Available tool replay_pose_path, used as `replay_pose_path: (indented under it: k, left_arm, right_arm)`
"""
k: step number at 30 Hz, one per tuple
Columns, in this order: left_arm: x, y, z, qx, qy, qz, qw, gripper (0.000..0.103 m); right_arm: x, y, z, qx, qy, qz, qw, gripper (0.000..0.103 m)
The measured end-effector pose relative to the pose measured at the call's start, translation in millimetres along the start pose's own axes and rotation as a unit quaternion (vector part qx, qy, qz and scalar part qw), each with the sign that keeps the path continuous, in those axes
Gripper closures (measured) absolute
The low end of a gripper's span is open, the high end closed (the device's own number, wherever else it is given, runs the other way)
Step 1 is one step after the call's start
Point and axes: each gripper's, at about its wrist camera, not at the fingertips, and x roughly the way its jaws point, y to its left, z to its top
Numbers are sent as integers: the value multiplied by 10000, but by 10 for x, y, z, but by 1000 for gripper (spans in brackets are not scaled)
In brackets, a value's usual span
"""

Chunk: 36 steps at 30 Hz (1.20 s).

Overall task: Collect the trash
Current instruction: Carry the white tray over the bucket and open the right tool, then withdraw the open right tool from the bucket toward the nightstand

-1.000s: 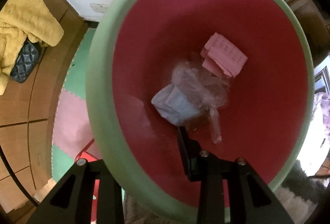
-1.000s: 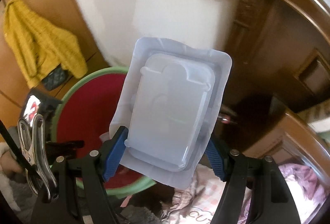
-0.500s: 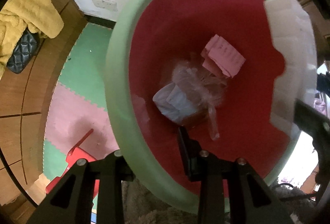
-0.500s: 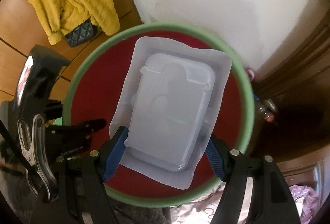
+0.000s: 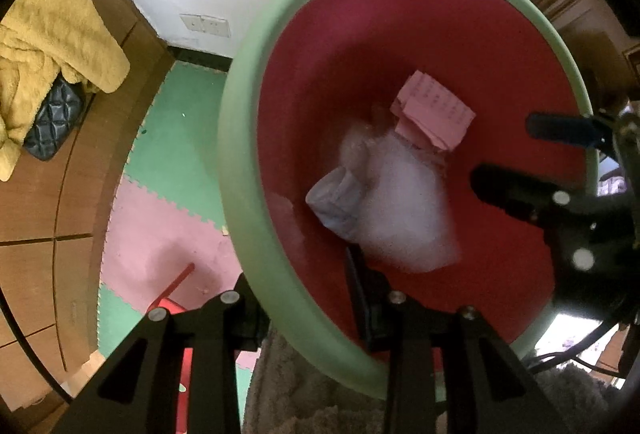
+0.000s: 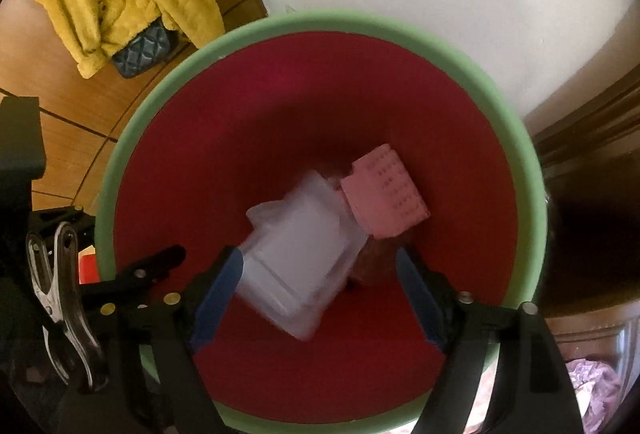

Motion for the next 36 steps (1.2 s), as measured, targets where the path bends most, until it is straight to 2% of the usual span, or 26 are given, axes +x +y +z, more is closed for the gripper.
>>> replay_pose_path:
  k: [7, 12, 19, 27, 33, 36]
  left_arm:
    - [-26, 32, 6, -6, 39, -72, 10000, 68]
    - [-12, 51, 15, -33, 20, -88, 10000, 68]
    - [-19, 43, -4, -33, -10, -76, 10000, 68]
    - [-17, 34, -12, -39, 0, -44, 10000, 68]
    - [-20, 36, -13, -65, 24, -28, 10000, 68]
    - [-26, 38, -11, -75, 14, -25, 10000, 68]
  right_arm:
    - [-19, 59, 2, 23, -33, -141, 9999, 22]
    - [-75, 72, -22, -113, -214, -195, 9995, 22]
    - [-58, -43, -9, 190, -241, 12, 9995, 22]
    - [-78, -95, 3, 96, -322, 88, 9994, 21]
    - [-105, -186, 23, 112, -450, -173, 9988, 21]
    - [-189, -236, 2, 141, -661, -269, 9973, 21]
